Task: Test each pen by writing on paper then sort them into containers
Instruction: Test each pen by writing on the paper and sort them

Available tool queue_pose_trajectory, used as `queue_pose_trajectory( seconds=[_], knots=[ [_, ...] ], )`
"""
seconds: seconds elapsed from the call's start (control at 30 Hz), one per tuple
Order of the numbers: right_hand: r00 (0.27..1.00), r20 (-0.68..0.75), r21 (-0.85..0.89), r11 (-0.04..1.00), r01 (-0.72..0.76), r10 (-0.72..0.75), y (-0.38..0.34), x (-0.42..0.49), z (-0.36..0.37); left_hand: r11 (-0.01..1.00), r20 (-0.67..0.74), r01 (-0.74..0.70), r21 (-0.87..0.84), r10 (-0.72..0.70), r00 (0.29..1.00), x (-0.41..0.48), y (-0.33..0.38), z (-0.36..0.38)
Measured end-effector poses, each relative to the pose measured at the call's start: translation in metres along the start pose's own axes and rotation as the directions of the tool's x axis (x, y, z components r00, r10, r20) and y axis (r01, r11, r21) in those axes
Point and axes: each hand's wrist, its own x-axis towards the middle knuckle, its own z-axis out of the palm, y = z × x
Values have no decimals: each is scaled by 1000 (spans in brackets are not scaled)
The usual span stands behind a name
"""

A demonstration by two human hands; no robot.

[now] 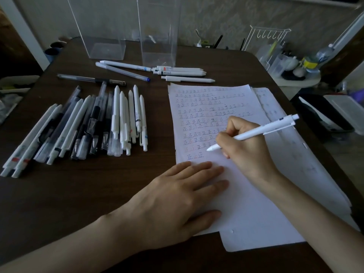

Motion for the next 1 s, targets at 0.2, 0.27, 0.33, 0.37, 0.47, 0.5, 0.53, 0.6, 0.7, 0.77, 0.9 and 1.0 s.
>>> queue_pose_trajectory(
  seconds=[0.2,0.27,0.33,0.37,0.47,0.5,0.53,0.6,0.7,0.77,0.9,1.0],
  knots=[
    [1000,-3,-18,1000,24,-24,2,0,1,1000,-5,-2,-10,2,1000,0,-1,0],
    [1000,0,-28,999,15,-15,1,0,1,1000,0,3,-15,-3,1000,0,-1,1],
    [1000,12,-33,999,5,-5,2,0,1,1000,0,4,-13,-4,1000,-1,-1,1],
    [1000,15,-30,1000,1,0,2,0,1,1000,-1,4,-13,-4,1000,-1,-1,1],
    [1000,12,-19,1000,-7,7,2,0,1,1000,-5,3,-14,-3,1000,-1,-1,1],
    [1000,5,-16,1000,-11,11,2,0,1,1000,-6,2,-15,-2,1000,-1,-1,1],
    [1000,0,-15,1000,-15,15,2,0,1,1000,-6,2,-16,-2,1000,-1,-1,0],
    [1000,-3,-16,1000,-13,13,2,0,1,1000,-8,3,-20,-3,1000,-1,-1,1],
    [1000,-8,-9,1000,-11,11,2,0,1,1000,-10,4,-29,-4,1000,0,-1,1],
    [1000,8,5,1000,-20,20,1,0,1,1000,-9,8,-21,-8,1000,1,-3,1],
    [998,49,7,1000,-28,28,-1,-1,1,1000,-6,4,-29,-4,1000,0,-2,1],
    [998,50,22,999,-37,36,-2,-2,1,1000,-15,2,-27,-3,1000,-1,-1,0]
  ],
)
